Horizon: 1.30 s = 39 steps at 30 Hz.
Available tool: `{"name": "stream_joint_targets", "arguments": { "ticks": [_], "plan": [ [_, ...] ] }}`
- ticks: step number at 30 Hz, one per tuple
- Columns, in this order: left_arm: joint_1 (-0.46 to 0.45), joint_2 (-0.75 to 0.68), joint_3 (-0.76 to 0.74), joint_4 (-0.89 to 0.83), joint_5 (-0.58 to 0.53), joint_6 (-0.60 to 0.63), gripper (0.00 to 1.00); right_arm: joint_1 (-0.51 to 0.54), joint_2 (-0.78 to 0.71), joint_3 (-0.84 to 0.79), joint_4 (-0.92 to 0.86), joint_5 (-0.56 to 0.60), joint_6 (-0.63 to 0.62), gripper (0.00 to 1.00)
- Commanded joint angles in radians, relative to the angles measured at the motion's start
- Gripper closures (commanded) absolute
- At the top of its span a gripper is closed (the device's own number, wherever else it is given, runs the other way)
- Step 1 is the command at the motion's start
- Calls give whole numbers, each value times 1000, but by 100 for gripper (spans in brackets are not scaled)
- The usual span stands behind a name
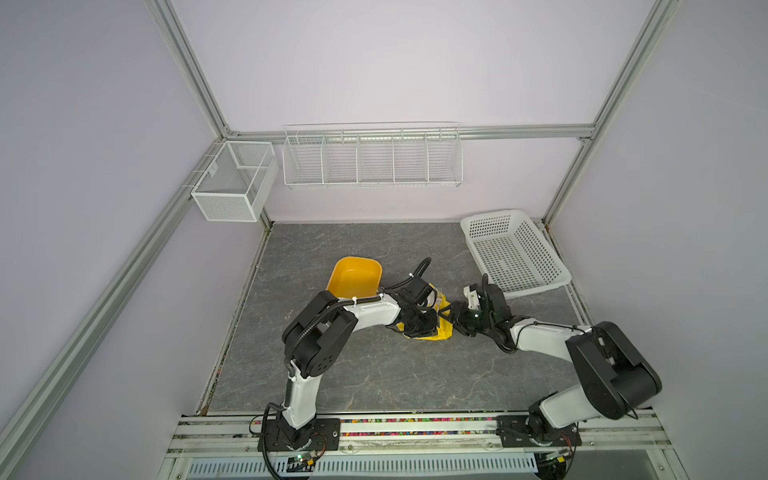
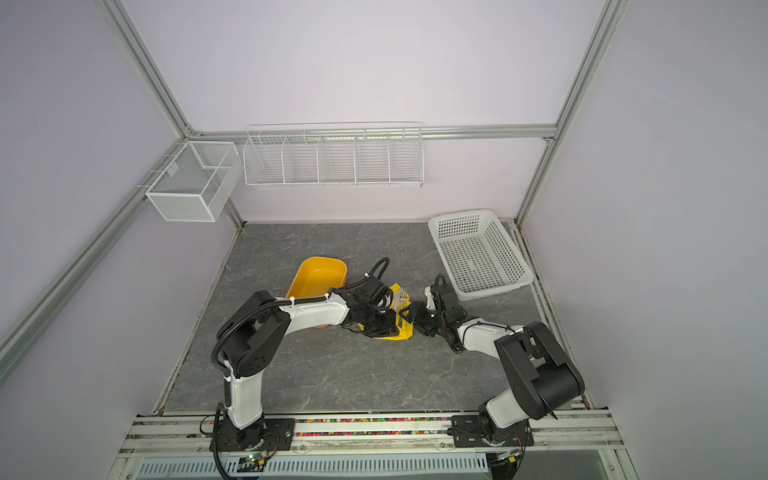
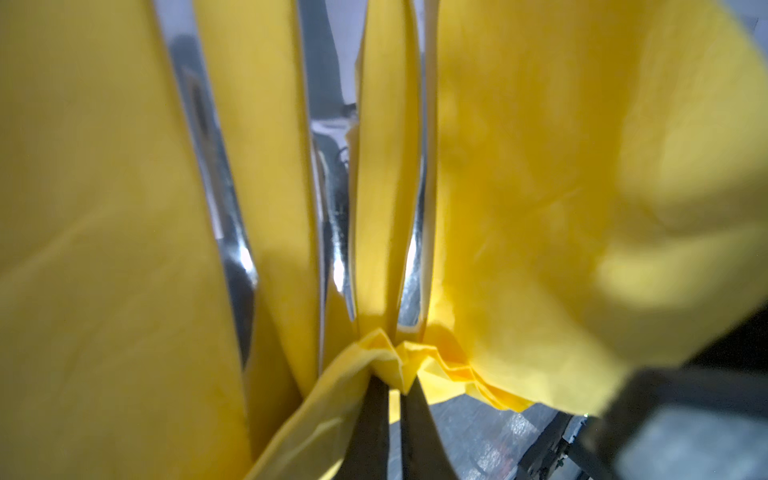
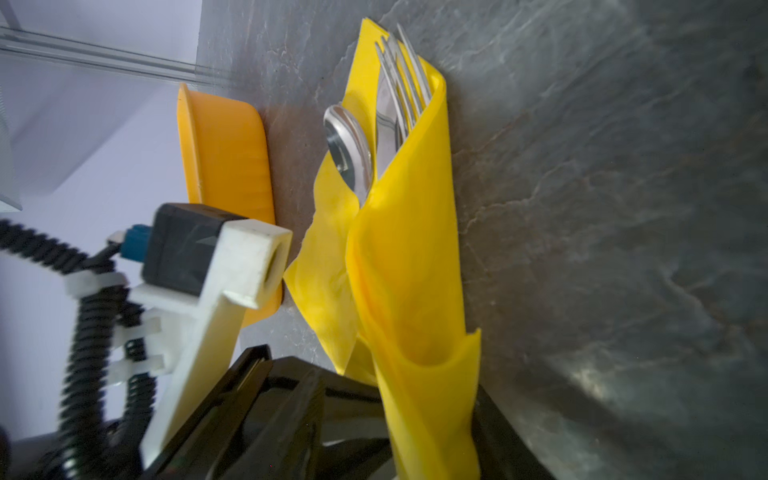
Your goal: Place the utensils on the paper napkin and roll it up
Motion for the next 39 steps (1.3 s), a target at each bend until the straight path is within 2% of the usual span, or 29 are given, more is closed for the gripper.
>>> {"name": "stream_joint_targets", "arguments": {
  "ticks": [1,8,18,24,28,39],
  "plan": [
    [-4,-26,1,-11,-24,8,90,-5,-44,-19,-56,1,-31,48],
    [-4,-25,1,-14,-23,6,90,-2,-46,-8,-85,-51,-32,48],
    [-4,-30,3,-17,-27,6,90,34,-37,-7,-67,-34,-25,47],
    [-4,-30,3,-16,-27,6,90,31,-24,76,-148,41,-61,44],
    [-4,-35,0,-16,-29,6,90,25,0,88,-124,64,-51,44],
    [-4,-35,-1,-12,-29,6,90,31,-16,47,-201,57,-93,50]
  ]
}}
